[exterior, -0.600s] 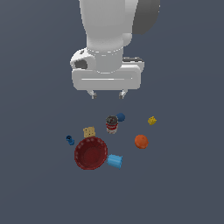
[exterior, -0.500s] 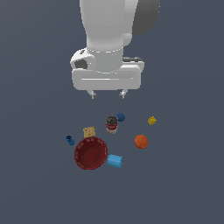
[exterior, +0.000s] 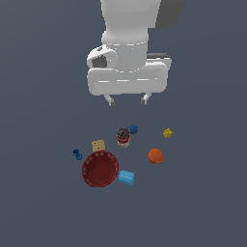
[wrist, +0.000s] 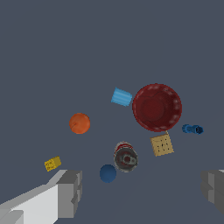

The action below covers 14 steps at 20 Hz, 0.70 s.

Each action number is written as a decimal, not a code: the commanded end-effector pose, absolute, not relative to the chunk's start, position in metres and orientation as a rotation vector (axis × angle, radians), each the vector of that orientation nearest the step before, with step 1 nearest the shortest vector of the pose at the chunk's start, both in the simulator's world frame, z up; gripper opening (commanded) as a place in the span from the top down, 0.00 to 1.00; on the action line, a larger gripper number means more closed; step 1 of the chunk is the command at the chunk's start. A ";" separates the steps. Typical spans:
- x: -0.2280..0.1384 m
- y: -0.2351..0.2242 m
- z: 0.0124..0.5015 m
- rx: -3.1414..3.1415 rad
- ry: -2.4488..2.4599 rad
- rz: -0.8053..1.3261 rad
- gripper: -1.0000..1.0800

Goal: Pick up a designated object from a clutter of objects.

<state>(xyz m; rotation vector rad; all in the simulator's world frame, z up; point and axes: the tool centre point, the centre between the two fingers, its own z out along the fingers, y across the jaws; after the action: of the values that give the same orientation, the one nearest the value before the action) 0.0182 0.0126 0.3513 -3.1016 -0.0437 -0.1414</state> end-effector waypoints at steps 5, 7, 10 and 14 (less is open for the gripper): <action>0.018 0.013 0.351 -3.101 -0.043 -0.142 0.04; 0.018 0.012 0.347 -3.102 -0.034 -0.139 0.04; 0.018 0.012 0.335 -3.104 -0.011 -0.132 0.04; 0.016 0.010 0.311 -3.107 0.037 -0.117 0.04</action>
<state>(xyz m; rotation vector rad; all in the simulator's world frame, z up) 0.0170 0.0107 0.3210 -3.1057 0.0180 -0.1244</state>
